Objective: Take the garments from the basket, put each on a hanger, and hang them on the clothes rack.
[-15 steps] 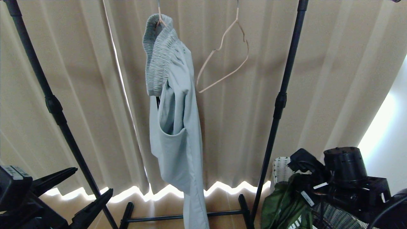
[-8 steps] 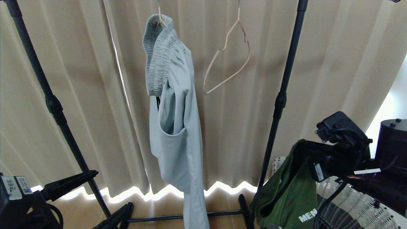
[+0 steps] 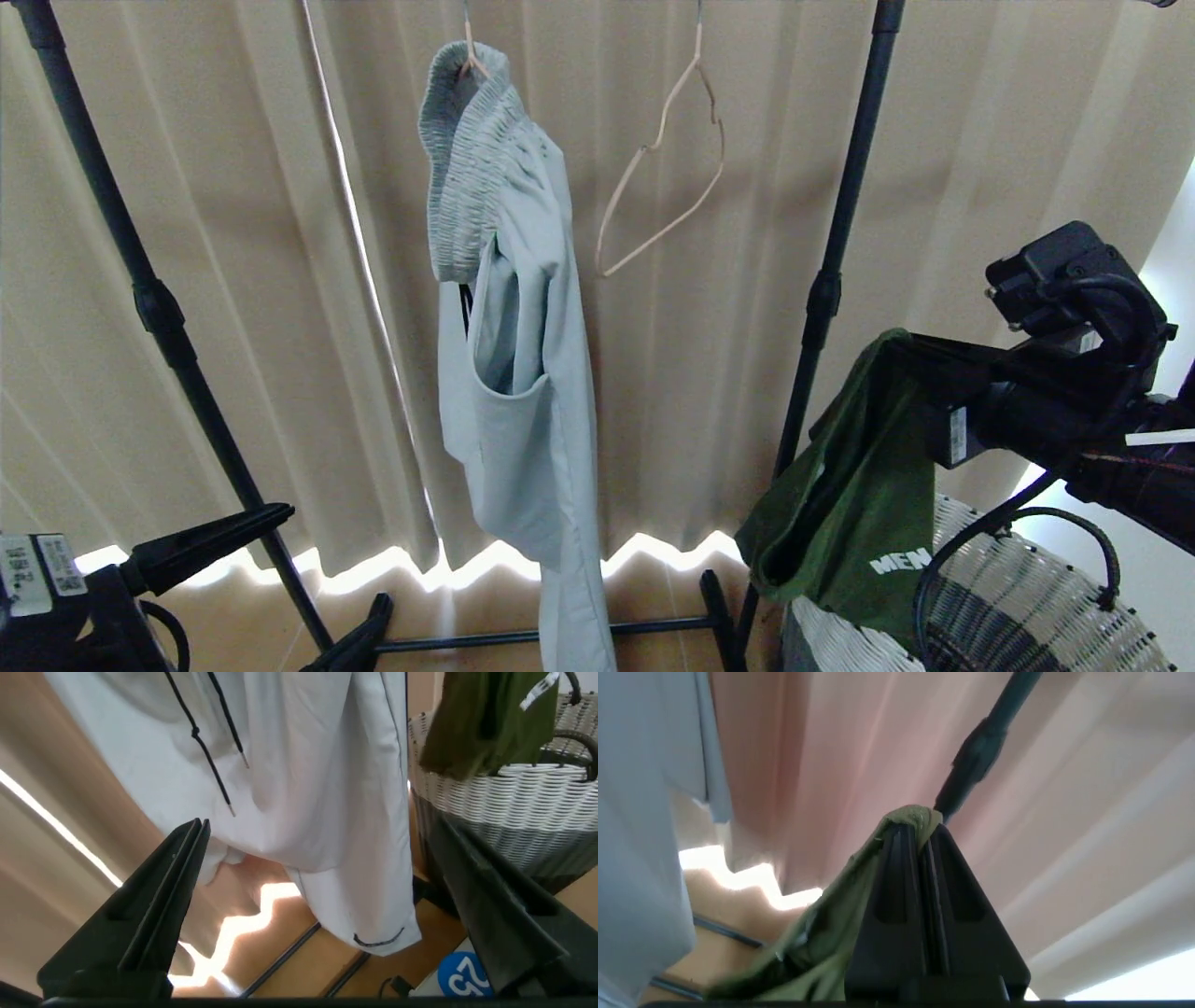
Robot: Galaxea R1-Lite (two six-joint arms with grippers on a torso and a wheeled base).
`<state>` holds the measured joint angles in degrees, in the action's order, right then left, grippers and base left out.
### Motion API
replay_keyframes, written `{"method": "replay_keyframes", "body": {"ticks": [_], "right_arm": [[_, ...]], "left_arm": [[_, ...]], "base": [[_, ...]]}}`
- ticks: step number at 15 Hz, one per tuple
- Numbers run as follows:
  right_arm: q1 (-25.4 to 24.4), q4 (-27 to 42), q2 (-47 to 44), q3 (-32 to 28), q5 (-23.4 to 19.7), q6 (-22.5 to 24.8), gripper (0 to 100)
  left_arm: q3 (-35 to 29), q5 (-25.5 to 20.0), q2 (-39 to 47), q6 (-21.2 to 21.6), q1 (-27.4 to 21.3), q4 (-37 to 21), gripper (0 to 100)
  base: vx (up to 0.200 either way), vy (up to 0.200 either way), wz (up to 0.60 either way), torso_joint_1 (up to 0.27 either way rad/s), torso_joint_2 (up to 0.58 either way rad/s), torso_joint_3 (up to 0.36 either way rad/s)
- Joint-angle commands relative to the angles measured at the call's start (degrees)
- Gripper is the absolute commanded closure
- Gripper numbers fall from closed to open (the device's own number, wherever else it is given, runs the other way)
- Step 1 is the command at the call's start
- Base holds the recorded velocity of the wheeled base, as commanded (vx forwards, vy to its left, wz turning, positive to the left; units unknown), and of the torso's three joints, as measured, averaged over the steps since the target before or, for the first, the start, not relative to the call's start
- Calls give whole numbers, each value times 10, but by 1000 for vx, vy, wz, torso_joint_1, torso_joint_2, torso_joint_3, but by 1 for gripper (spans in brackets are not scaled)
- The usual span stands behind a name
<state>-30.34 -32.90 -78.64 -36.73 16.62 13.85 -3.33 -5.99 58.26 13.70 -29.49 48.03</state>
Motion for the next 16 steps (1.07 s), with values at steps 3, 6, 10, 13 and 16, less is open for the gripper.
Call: {"method": "replay_keyframes", "body": {"ticks": [3,6,10,13,16], "right_arm": [[-1,-1,6,3,0,0,100],[-1,-1,5,-2,-1,0,100],[-1,-1,0,-9,-1,0,100],[-2,-1,-7,-23,-2,0,100],[-33,-1,-14,-43,-2,0,100]], "left_arm": [[0,0,-8,2,0,0,0],[-1,0,-8,2,0,0,0],[-5,-1,-3,3,0,0,0],[-4,-3,8,4,-1,0,0],[-5,-4,32,6,-4,0,0]], "base": [[-200,0,0,2,2,1],[-200,0,0,2,4,2],[-100,0,0,1,0,2],[0,0,0,0,0,0],[0,0,0,0,0,0]]}}
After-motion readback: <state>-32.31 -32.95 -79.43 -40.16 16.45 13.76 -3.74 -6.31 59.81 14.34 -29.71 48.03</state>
